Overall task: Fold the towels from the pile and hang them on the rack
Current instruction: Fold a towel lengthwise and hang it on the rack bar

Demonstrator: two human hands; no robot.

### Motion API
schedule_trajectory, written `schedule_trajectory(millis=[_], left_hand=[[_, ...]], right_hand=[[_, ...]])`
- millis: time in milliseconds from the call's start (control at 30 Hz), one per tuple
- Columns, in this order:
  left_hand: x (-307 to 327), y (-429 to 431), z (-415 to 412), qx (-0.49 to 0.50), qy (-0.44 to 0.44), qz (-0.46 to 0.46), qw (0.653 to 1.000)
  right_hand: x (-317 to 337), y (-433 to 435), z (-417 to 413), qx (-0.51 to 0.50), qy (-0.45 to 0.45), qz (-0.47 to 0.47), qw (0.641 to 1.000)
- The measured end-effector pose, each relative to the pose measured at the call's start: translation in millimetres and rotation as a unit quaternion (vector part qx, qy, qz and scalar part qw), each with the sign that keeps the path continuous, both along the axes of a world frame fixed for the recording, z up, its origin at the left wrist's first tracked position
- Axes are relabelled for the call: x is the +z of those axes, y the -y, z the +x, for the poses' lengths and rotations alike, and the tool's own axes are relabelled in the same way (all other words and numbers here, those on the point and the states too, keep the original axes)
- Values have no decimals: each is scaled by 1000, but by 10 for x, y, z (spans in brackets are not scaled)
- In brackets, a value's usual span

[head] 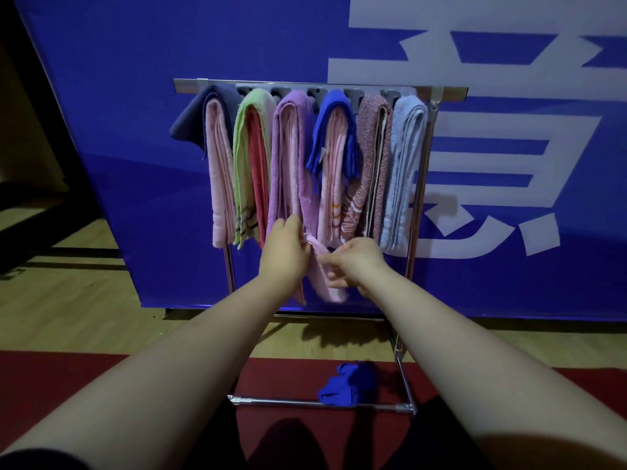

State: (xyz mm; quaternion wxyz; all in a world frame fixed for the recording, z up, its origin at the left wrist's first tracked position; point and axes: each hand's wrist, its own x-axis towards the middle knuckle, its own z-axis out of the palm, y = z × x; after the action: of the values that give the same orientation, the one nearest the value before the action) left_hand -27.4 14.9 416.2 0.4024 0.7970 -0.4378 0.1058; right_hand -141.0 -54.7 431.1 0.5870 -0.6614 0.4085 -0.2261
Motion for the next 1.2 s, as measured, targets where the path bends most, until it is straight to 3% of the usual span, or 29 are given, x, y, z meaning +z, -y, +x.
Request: schedule_trajectory(millis=[100,167,467,767,1200], left_hand=[[37,35,-27,-12,-5,-6,1000],[75,61,-63,-19,-6,-13,1000],[141,154,-9,-26,22,23,999],[135,356,-36,-50,13,17,998],[168,713,-82,-114,30,16,993]], right_hand=[[-61,43,37,-19,-118,-252,960],[-78,42,55,-17,-128,-314,940],[-146,118,149,8,-71,-345,936],[-176,289,144,1,-86,-390,917],[-144,669,76,-100,-86,-423,897]])
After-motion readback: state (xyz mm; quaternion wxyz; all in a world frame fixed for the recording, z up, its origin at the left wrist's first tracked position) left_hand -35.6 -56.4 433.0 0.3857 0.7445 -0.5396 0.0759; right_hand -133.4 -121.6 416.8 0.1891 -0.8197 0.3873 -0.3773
